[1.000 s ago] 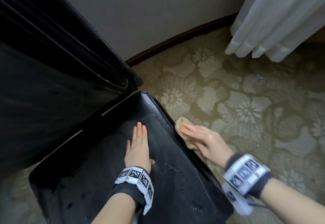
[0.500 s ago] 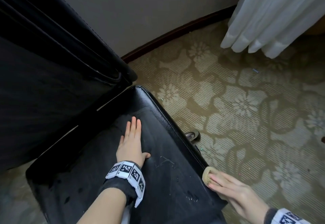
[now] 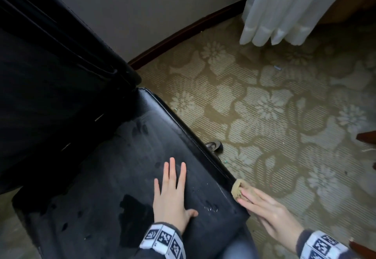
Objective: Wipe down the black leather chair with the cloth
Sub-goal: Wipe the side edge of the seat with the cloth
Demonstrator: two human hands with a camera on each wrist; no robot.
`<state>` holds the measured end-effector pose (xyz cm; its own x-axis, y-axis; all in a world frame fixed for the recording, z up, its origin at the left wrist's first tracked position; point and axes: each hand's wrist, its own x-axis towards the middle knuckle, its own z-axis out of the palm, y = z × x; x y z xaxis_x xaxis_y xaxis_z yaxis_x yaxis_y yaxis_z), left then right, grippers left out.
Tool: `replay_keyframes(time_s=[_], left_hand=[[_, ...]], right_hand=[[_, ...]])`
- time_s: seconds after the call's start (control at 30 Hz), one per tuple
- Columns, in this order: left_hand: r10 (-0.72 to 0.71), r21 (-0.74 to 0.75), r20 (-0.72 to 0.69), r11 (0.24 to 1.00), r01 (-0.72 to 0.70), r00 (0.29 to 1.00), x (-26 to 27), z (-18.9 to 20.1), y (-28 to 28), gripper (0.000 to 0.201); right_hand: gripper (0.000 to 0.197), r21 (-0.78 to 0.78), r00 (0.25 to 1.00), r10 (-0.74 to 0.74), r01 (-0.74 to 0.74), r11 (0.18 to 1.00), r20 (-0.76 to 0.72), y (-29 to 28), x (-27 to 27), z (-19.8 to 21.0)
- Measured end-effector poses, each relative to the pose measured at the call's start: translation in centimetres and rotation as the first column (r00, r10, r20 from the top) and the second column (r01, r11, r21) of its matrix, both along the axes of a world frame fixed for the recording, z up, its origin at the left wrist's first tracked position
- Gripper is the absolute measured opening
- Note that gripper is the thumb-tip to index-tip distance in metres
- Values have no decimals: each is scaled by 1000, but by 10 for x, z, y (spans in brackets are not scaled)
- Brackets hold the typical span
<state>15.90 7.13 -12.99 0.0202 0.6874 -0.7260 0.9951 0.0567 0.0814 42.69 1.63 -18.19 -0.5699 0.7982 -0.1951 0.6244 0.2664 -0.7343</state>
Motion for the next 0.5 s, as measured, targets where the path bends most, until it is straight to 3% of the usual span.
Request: replay_keyframes(time_s=[0.1, 0.3, 0.4, 0.5], left_hand=[[15, 20, 13, 1000, -15, 1000, -2, -8, 0, 126], [58, 95, 71, 993, -64, 996, -3, -21, -4, 129], [88, 117, 96, 988, -99, 991, -4, -23, 0, 130], [120, 137, 114, 981, -135, 986, -4, -24, 2, 132]], right_hand=[[105, -44, 995, -78, 80, 996, 55, -32, 16, -6], [53, 122, 901, -433, 433, 893, -25, 0, -6, -6], [55, 75, 895, -446, 446, 892, -19, 8, -30, -15], [54, 79, 845, -533, 535, 841, -52, -4, -32, -24]])
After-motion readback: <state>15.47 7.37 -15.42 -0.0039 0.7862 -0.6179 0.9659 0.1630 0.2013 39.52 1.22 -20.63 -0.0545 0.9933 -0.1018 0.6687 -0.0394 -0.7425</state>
